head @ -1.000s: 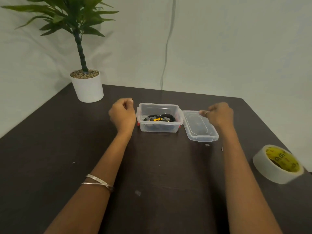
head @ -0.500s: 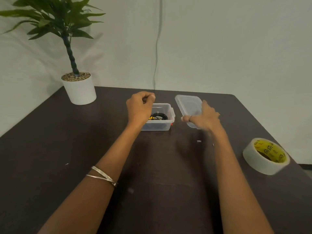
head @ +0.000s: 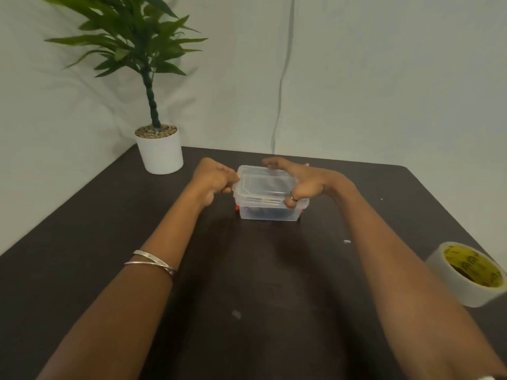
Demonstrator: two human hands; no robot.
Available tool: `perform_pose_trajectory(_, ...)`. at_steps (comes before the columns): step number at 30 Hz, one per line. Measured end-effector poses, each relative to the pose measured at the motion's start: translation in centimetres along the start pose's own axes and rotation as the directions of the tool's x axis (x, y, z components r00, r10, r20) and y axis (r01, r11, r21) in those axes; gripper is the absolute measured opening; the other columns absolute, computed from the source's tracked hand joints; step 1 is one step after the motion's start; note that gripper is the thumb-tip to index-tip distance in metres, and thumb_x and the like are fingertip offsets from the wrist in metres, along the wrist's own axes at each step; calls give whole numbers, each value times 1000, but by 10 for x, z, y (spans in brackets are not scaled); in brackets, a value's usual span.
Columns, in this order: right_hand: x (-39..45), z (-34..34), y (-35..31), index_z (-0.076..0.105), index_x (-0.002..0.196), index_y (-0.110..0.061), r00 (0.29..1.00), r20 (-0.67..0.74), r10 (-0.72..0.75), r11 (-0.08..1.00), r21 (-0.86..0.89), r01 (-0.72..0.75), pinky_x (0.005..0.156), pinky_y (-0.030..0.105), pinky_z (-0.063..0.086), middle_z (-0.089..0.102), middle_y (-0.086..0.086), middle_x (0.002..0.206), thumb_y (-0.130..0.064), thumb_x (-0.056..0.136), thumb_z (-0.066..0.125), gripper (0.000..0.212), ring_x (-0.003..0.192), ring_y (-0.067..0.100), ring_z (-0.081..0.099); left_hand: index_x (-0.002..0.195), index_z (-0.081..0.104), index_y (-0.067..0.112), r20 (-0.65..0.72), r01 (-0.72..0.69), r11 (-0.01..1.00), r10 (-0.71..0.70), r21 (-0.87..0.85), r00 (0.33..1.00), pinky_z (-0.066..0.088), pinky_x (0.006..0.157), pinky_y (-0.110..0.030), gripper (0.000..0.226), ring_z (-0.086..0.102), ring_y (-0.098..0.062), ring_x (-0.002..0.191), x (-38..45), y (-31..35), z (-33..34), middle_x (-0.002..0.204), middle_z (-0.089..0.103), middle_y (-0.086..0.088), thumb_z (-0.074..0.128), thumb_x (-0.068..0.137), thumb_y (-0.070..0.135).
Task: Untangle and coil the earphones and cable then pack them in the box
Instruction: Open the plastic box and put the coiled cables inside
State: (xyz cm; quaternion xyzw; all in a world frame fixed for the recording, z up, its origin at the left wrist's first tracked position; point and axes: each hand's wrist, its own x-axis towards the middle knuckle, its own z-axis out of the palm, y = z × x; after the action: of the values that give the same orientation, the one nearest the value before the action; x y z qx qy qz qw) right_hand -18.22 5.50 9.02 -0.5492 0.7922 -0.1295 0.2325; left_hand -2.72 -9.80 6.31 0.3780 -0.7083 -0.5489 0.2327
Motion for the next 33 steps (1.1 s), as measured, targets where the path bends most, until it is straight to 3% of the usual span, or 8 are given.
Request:
perform_pose_trajectory(4,7,6,0,20,147,-39,1000,-8,5,997,-78,-5,112,61,16,37,-3,147,-24,56,65,103,134,27,32,81,72,6,-116,22,999,-18,32,993,57,68,-29,5,67,-19,75,6,-14,7,87,72,-10,74,77,4)
perform_pose_trajectory(11,2,13,17,14,148,-42,1000,-7,-10,1000,11,10,115,61,16,21,-2,156,-31,57,65,104,147,26,9,90,73,12,-135,14,1000,-14,-2,991,54,62,-25,9,65,-18,75,2,-24,14,86,71,-2,72,81,10)
perform_pose_trajectory(18,-8,26,35,14,154,-19,998,-50,-27,979,200,36,119,45,1,6,-5,161,-26,83,72,92,146,13,-16,98,69,12,-109,97,981,-117,-170,987,60,66,-33,14,65,-14,69,3,-32,21,89,71,-8,70,84,15)
perform_pose_trajectory(20,-11,33,39,25,151,-14,986,-168,-16,887,453,92,118,38,9,19,-4,159,-27,91,63,72,148,10,-3,102,67,8,-56,163,951,-183,-262,981,60,65,-33,20,70,-16,74,3,-36,22,92,72,-9,70,85,17)
perform_pose_trajectory(22,-11,43,45,35,147,-11,946,-311,94,747,650,139,113,30,29,37,0,152,-17,93,60,60,144,15,27,101,66,4,-28,201,929,-221,-310,975,59,63,-31,22,72,-18,77,3,-38,23,92,73,-10,69,85,19)
perform_pose_trajectory(26,-8,69,55,41,142,-13,829,-376,414,465,870,163,105,36,45,52,9,136,-18,80,77,72,122,21,54,101,65,2,-51,210,925,-237,-316,970,60,61,-32,25,73,-20,74,7,-38,26,94,73,-12,70,84,19)
perform_pose_trajectory(31,-4,82,54,54,130,-13,746,-350,566,530,848,-4,93,37,53,65,1,120,-64,63,72,87,98,15,66,128,51,3,2,265,907,-280,-327,960,61,63,-41,55,72,-23,76,6,-34,26,94,71,-12,72,82,22)
perform_pose_trajectory(33,-3,83,54,59,125,-16,713,-373,594,554,832,-27,93,39,53,67,0,115,-68,63,68,82,97,16,65,133,47,4,19,278,902,-288,-332,957,61,66,-42,60,72,-24,78,5,-34,25,95,71,-12,73,82,23)
